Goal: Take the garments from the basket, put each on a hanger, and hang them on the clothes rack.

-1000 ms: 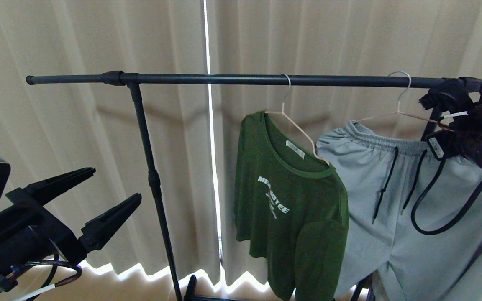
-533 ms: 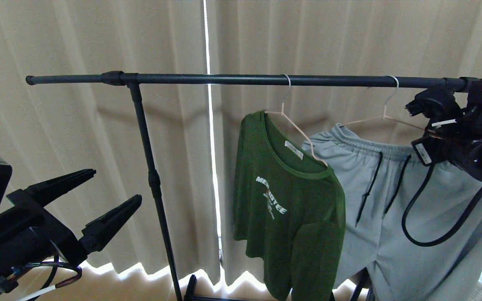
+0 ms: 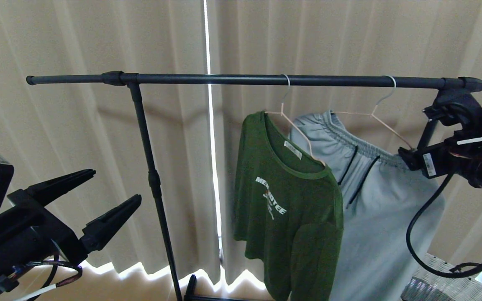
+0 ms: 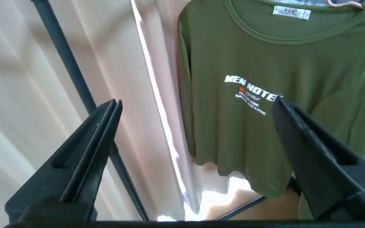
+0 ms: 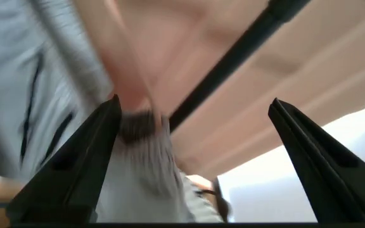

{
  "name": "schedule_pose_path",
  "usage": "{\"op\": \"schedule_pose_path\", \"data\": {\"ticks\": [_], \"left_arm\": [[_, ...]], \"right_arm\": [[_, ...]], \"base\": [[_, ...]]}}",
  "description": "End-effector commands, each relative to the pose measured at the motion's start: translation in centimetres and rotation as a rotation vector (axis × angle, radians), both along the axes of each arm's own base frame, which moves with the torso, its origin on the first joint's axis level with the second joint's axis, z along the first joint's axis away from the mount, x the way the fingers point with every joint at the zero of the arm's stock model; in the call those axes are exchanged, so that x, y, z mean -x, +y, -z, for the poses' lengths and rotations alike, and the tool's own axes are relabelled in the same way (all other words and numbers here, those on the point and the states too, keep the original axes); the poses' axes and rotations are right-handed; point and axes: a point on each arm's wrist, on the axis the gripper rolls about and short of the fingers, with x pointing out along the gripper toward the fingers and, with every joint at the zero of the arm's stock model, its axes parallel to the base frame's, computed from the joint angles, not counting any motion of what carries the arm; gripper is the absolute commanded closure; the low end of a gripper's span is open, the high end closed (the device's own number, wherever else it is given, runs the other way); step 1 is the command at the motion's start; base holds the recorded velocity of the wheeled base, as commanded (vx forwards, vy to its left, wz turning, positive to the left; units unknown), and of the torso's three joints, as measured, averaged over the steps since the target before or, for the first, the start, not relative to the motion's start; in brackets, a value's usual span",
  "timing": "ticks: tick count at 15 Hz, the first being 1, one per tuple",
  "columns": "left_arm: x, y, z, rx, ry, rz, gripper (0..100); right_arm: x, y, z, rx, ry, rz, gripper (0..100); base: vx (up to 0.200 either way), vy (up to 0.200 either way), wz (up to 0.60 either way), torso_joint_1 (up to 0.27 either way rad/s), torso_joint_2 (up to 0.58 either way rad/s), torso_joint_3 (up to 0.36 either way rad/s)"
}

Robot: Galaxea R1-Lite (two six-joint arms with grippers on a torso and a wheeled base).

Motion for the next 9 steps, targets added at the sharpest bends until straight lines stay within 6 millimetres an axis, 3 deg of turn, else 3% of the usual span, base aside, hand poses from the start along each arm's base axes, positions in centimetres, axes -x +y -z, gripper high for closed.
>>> {"op": "schedule_pose_path", "data": {"ticks": [1, 5, 6, 9], "left_arm": [[-0.2, 0.2, 0.1, -0.002, 0.004, -0.016, 0], [-0.5, 0.7, 0.3, -0.012, 0.011, -0.057, 0], [-0.5, 0.7, 0.3, -0.013, 0.012, -0.057, 0], [0.0, 0.9, 1.1, -0.026, 0.031, -0.062, 0]], "right_arm": [[2.5, -0.3, -0.3, -0.037, -0.076, -0.044, 0], [6.4, -1.2, 1.1, -0.111, -0.243, -0.104, 0], [6.5, -1.2, 1.1, -0.114, -0.245, -0.105, 0], [10.2, -1.6, 0.6, -0.248, -0.376, -0.144, 0]], "base": [[0.0, 0.0, 0.0, 0.0, 0.0, 0.0], [0.0, 0.0, 0.0, 0.0, 0.0, 0.0], [0.0, 0.0, 0.0, 0.0, 0.0, 0.0], [0.0, 0.0, 0.0, 0.0, 0.0, 0.0]]}}
